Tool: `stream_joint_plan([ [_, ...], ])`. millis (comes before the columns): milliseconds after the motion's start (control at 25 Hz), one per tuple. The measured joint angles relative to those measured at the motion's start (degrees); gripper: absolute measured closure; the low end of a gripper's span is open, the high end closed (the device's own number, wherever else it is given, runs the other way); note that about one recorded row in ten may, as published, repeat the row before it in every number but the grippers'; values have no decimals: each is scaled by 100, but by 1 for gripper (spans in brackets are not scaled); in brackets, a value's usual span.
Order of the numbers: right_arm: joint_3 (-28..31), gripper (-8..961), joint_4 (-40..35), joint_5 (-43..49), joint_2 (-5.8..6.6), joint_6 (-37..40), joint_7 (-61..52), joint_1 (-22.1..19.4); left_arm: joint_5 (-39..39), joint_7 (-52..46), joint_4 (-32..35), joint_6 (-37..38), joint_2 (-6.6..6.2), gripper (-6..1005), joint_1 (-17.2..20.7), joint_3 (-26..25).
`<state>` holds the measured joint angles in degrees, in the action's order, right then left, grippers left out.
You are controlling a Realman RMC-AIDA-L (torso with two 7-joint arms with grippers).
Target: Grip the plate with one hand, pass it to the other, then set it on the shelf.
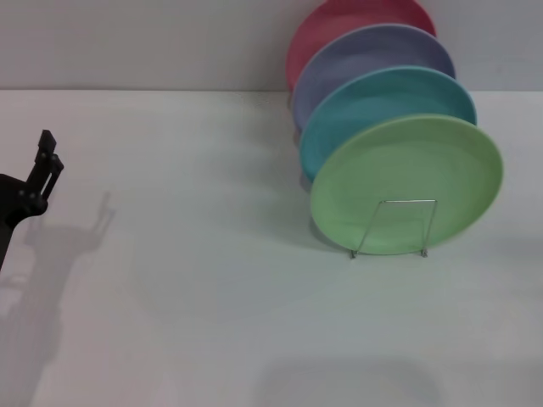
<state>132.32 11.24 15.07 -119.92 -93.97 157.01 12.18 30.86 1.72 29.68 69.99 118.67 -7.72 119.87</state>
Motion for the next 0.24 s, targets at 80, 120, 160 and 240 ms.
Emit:
stream_joint_plan([
  [80,-144,236,-14,-18,1,-16,2,-67,-1,-17,-351,169,4,180,-185,34],
  [120,-144,235,-14,-18,1,-16,2,-67,-1,-17,-351,169,4,180,-185,34],
  [160,-153,235,-15,-35,1,-16,3,-84,-1,-24,-418,189,7,180,-217,43],
  [240,-158,235,-85,-121,3,35,8,-116,-1,-26,-484,186,7,180,-242,50],
])
